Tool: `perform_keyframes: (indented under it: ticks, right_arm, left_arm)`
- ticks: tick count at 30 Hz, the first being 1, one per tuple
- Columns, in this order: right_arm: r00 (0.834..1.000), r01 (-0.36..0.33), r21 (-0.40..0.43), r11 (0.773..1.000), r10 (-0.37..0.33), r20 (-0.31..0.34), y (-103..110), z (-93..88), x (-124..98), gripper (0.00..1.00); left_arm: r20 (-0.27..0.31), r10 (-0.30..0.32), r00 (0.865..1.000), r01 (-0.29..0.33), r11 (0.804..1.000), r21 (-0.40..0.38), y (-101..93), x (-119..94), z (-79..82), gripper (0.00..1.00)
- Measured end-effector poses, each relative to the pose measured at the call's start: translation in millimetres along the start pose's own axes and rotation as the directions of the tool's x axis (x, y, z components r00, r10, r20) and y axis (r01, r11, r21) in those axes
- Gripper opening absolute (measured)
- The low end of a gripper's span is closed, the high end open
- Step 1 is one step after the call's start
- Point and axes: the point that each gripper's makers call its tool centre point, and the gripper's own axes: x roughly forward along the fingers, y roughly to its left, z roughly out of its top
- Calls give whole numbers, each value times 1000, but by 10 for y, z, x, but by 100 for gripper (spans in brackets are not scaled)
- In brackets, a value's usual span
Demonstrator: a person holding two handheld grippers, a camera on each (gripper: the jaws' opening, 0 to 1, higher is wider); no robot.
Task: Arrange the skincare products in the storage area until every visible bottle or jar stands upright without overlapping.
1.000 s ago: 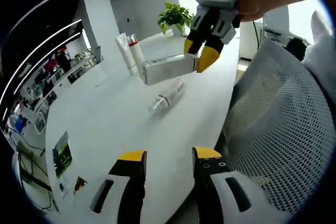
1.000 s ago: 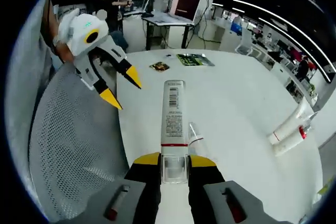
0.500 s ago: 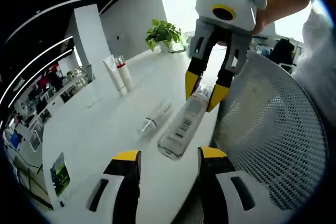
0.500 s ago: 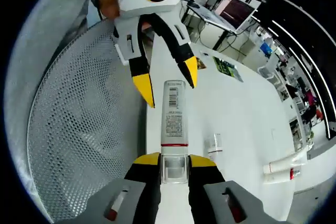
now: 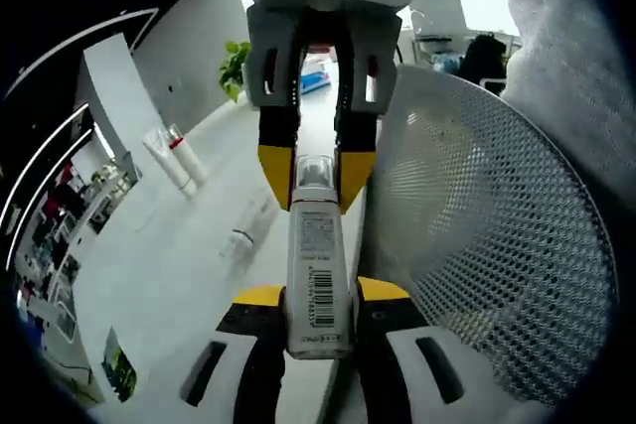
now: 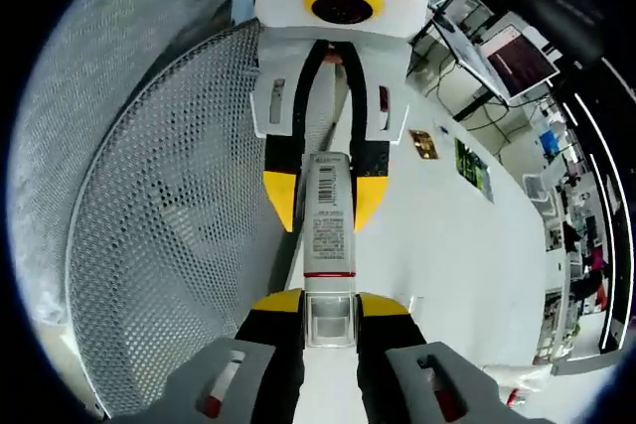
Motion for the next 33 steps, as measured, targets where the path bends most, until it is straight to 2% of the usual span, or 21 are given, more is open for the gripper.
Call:
perform_keyframes:
  ticks: [2,4,7,13,16,24,26,27,28,29,30,31,32,33]
  right_arm:
    - [1000,-1,1,1000,1,5,-24,41,0,12]
    - [1000,-10,-10,1000,10,1,-30,68,6,12]
    - [1000,-16,-19,1000,16,-5,-56,69,28,13]
    - [999,-51,12,999,51,-7,-22,42,84,13]
    - [999,-54,21,998,54,-6,-19,19,100,14]
    - [998,-42,171,984,36,42,-60,-43,144,15]
    - [998,-45,234,971,32,60,-61,-63,147,17]
    - [997,-47,269,962,28,75,-66,-73,153,20]
    - [996,-49,283,958,27,82,-67,-73,159,22]
    - [994,-60,329,943,27,104,-59,-85,181,24]
    - [995,-57,355,933,22,101,-59,-118,198,24]
    - [996,-52,356,933,21,89,-59,-155,207,22]
    - [996,-43,364,930,9,93,-69,-161,211,20]
    - [995,-43,393,919,2,104,-69,-152,209,21]
  left_arm:
    - [-29,-3,1000,3,1000,-8,4,-7,-50,21]
    - [-42,2,999,-1,1000,25,10,-23,-66,21]
    - [-49,9,999,-10,1000,-29,29,-45,-83,21]
    - [-61,-2,998,-1,999,-44,-6,-52,-95,20]
    - [-51,-19,999,14,996,-89,-21,-72,-75,20]
    - [-71,-30,997,21,992,-121,-20,-74,-124,19]
    - [-81,-32,996,20,990,-138,-15,-72,-146,18]
    - [-105,-39,994,22,988,-155,-26,-75,-193,18]
    - [-94,-35,995,21,988,-151,-16,-75,-178,18]
    - [-108,-22,994,3,985,-170,16,-62,-208,17]
    - [-150,-9,989,-19,982,-185,46,-68,-286,7]
    - [-183,33,983,-66,982,-178,139,-78,-321,0]
    - [-163,25,986,-59,977,-206,186,7,-316,0]
    - [-205,-9,979,-47,963,-265,156,16,-414,0]
